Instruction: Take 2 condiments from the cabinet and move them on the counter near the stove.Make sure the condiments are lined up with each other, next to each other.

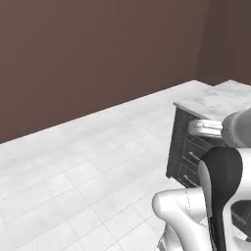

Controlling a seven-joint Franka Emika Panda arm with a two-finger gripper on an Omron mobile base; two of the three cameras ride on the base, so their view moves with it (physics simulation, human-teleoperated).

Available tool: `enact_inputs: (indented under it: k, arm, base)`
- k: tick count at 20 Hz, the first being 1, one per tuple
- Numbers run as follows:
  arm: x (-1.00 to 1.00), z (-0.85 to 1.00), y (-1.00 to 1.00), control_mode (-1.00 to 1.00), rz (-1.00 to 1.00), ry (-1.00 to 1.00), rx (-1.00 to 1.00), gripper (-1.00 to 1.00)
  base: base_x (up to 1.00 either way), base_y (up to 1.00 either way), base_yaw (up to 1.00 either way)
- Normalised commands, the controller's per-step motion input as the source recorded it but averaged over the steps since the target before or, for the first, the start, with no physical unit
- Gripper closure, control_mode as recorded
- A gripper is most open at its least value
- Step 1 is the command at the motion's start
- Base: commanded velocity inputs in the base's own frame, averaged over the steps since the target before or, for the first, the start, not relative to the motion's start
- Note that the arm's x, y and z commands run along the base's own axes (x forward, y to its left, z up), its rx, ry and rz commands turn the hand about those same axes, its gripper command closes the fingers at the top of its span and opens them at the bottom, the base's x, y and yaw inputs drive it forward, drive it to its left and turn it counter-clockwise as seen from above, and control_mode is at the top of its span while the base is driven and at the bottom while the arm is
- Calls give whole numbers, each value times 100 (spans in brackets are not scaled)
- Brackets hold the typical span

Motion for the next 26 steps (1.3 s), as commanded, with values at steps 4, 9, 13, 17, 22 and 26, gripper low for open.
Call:
enact_inputs:
  k: [4,9,13,17,22,26]
  arm:
    - [0,0,0,100,0,0,0,-100]
    - [0,0,0,100,0,0,0,-100]
    - [0,0,0,100,0,0,0,-100]
    - [0,0,0,100,0,0,0,-100]
    - [0,0,0,100,0,0,0,-100]
    - [0,0,0,100,0,0,0,-100]
  base:
    - [46,9,95]
    - [86,-5,85]
    - [100,-73,47]
    - [96,-100,24]
    - [90,-95,6]
    - [100,-30,3]
